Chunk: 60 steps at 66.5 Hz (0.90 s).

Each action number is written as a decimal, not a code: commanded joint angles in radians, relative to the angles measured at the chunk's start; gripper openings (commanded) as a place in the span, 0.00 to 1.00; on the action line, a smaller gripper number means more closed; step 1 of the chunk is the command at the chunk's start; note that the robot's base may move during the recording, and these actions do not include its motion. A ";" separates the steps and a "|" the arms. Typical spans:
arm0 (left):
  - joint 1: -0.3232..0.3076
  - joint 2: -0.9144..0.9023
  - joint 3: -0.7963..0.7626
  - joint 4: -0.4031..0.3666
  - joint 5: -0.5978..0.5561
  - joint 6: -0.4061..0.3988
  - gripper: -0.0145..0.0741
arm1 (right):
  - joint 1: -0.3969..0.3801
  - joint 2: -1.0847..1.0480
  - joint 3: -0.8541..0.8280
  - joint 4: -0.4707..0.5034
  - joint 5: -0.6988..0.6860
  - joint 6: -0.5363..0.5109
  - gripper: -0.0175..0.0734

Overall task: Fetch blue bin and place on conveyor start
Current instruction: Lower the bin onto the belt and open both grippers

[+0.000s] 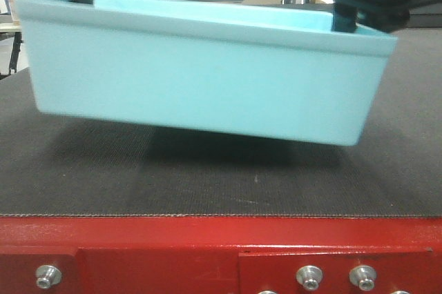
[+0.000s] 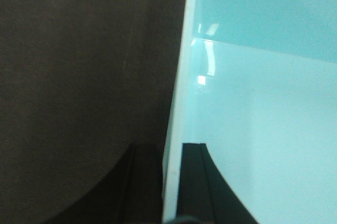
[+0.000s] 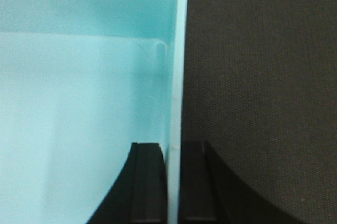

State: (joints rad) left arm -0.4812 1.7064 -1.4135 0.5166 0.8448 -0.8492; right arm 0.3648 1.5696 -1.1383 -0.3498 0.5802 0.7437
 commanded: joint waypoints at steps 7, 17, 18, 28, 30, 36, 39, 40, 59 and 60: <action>-0.017 0.050 -0.003 -0.053 -0.057 -0.016 0.04 | -0.021 0.008 -0.002 -0.026 -0.160 -0.001 0.02; -0.017 0.054 0.020 -0.087 -0.100 -0.016 0.04 | -0.021 0.039 -0.002 -0.043 -0.204 -0.001 0.02; -0.017 0.054 0.024 -0.089 -0.104 -0.016 0.04 | -0.021 0.040 -0.002 -0.043 -0.206 -0.001 0.02; -0.017 0.057 0.050 -0.091 -0.119 -0.016 0.04 | -0.021 0.066 -0.002 -0.043 -0.195 -0.001 0.02; -0.017 0.057 0.051 -0.088 -0.116 -0.016 0.04 | -0.021 0.069 -0.002 -0.043 -0.186 -0.001 0.02; -0.017 0.057 0.053 -0.088 -0.105 -0.016 0.04 | -0.021 0.069 -0.002 -0.043 -0.184 -0.001 0.02; -0.017 0.057 0.053 -0.088 -0.105 -0.016 0.04 | -0.021 0.069 -0.002 -0.043 -0.181 -0.001 0.02; -0.017 0.057 0.053 -0.088 -0.103 -0.015 0.04 | -0.021 0.069 -0.004 -0.043 -0.181 -0.001 0.02; -0.017 0.037 0.044 -0.054 -0.050 0.000 0.50 | -0.021 0.069 -0.070 -0.046 -0.025 -0.001 0.53; -0.017 0.037 0.041 -0.048 -0.041 0.000 0.54 | -0.021 0.069 -0.075 -0.048 -0.018 -0.001 0.53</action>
State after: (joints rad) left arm -0.4881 1.7615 -1.3585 0.4539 0.7806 -0.8530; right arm 0.3398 1.6430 -1.1796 -0.3931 0.5329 0.7437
